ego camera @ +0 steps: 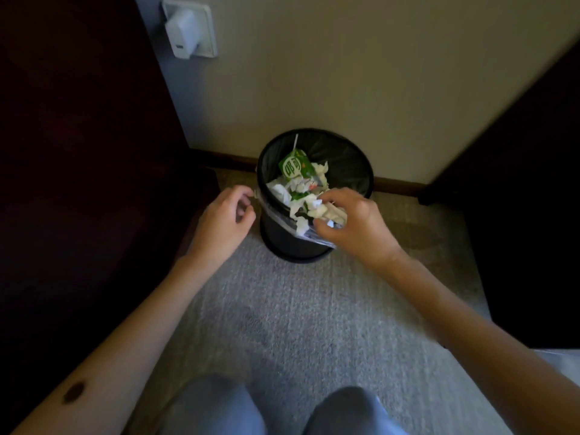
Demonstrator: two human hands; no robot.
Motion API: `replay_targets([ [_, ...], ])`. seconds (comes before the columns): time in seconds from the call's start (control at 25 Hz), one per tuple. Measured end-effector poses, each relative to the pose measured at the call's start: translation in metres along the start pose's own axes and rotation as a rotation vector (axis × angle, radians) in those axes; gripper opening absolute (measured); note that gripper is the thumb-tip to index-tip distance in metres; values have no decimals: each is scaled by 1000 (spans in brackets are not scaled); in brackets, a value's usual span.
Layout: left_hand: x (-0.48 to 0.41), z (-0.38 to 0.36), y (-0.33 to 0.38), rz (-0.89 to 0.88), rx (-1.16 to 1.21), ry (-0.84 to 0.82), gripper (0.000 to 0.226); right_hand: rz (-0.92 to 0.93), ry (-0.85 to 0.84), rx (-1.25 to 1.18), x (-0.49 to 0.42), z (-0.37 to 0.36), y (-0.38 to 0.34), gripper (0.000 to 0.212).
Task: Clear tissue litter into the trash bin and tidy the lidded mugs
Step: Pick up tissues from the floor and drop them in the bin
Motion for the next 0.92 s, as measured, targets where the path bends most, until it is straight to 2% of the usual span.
replay_targets([
  [0.32, -29, 46, 35, 7, -128, 19, 19, -96, -49, 134, -37, 52, -14, 32],
  [0.6, -52, 50, 35, 45, -178, -3, 17, -162, -111, 186, -56, 52, -6, 31],
  [0.72, -75, 39, 22, 85, -183, -23, 17, -191, -136, 169, -76, 44, 5, 29],
  [0.92, -124, -19, -19, 168, -220, -153, 21, -179, -174, 164, -118, 18, 47, 27],
])
Point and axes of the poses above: each hand's wrist, its own x-axis away from the middle knuckle, its own z-axis out of the back of the hand, y = z × x, the point moved 10 cm from there along -x, towards the middle knuckle, and after that the axes turned 12 degrees about z, right-handed, at the moved point
